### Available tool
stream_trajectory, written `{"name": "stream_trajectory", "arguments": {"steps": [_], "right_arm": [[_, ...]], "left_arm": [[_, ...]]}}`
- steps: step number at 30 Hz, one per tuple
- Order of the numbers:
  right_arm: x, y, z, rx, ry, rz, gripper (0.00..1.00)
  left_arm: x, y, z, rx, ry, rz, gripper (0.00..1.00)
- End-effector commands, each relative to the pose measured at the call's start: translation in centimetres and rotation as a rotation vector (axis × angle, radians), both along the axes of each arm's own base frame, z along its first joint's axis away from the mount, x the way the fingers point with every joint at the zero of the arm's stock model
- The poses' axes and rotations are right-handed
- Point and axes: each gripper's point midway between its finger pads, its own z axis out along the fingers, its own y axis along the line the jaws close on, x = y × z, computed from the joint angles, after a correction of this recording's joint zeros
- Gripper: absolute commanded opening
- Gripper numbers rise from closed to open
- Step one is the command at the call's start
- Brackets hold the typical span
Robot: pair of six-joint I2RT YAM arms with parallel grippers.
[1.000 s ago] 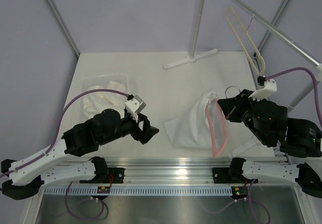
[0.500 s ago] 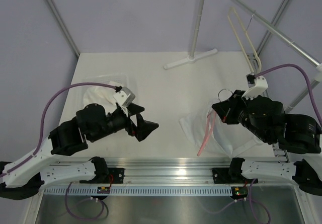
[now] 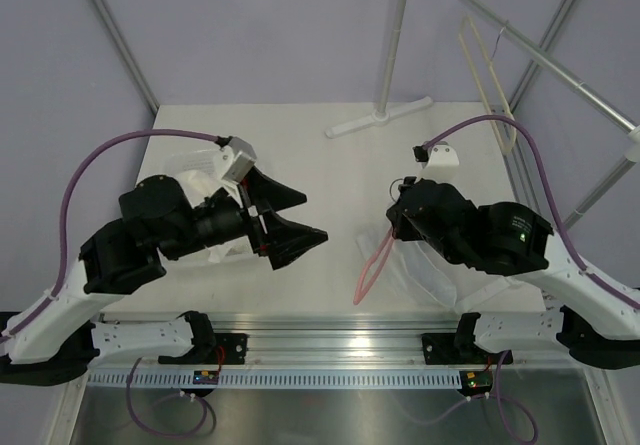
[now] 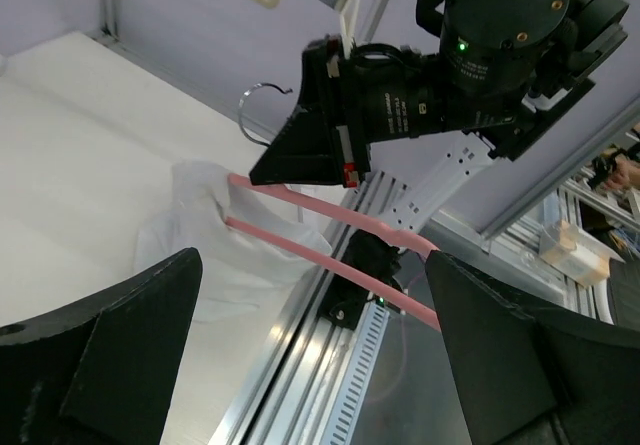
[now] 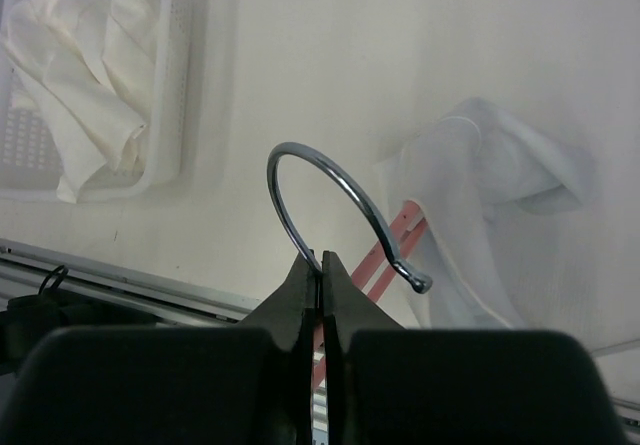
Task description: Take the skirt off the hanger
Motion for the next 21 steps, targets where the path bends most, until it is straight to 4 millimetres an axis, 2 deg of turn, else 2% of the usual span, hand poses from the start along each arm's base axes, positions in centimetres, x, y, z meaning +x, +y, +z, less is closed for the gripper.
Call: {"name": "stream_trajectory", "arguments": {"steps": [1, 6, 15, 18, 21], "right_arm": [[1.0, -0.2, 1.3, 0.014, -0.051, -0.045, 0.00], [1.7, 1.1, 1.2, 0.008, -0.046, -0.054, 0.00], [3.3, 3.0, 0.8, -0.035, -0.027, -0.067, 0.00], [3.7, 3.3, 0.5, -0.044, -0.013, -0.068, 0.00], [3.9, 3.6, 1.1, -0.027, -0.016, -0.062, 0.00]], "left_arm": [[-1.7, -1.7, -0.5, 0.008, 0.041, -0.127, 0.97], [-1.9, -2.6, -2.4, 0.070, 0.080, -0.148, 0.95], [-2.6, -2.7, -3.5, 0.099, 0.101, -0.175, 0.95], [-2.7, -2.9, -4.7, 0.127, 0.116, -0.182, 0.95], [-2.7, -2.9, -6.5, 0.179, 0.131, -0.164, 0.95]]}}
